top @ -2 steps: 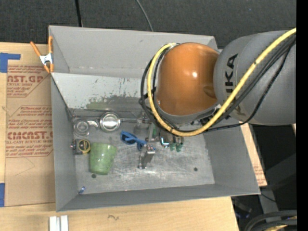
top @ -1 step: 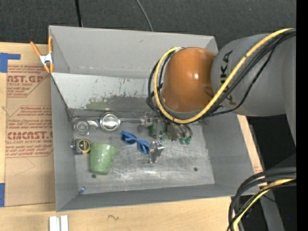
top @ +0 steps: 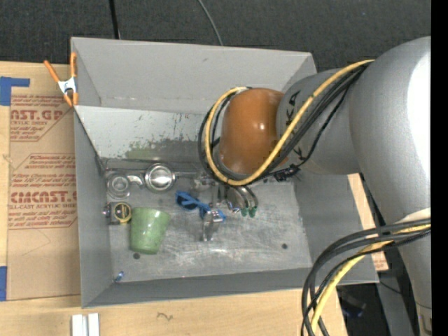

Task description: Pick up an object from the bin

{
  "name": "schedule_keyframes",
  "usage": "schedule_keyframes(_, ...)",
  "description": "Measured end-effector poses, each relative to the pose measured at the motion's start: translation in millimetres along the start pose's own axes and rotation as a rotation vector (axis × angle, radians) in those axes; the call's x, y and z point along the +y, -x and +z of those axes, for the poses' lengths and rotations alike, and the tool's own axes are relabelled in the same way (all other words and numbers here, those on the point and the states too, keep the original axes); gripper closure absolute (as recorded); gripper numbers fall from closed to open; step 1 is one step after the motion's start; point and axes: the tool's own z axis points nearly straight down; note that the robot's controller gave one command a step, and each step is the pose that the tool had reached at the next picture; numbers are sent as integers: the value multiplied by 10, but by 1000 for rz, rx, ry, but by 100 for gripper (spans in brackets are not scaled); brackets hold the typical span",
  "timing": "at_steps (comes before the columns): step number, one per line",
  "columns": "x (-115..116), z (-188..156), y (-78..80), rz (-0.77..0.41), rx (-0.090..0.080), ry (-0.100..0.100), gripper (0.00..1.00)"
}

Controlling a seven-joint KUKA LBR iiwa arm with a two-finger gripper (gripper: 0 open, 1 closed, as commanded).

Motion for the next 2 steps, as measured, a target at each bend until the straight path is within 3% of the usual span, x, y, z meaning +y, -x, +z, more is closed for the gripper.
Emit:
schedule_keyframes(1, 2, -48, 15, 0, -6, 0, 100)
schedule_keyframes(2, 151, -1255, -95, -99, -14, -1, 100)
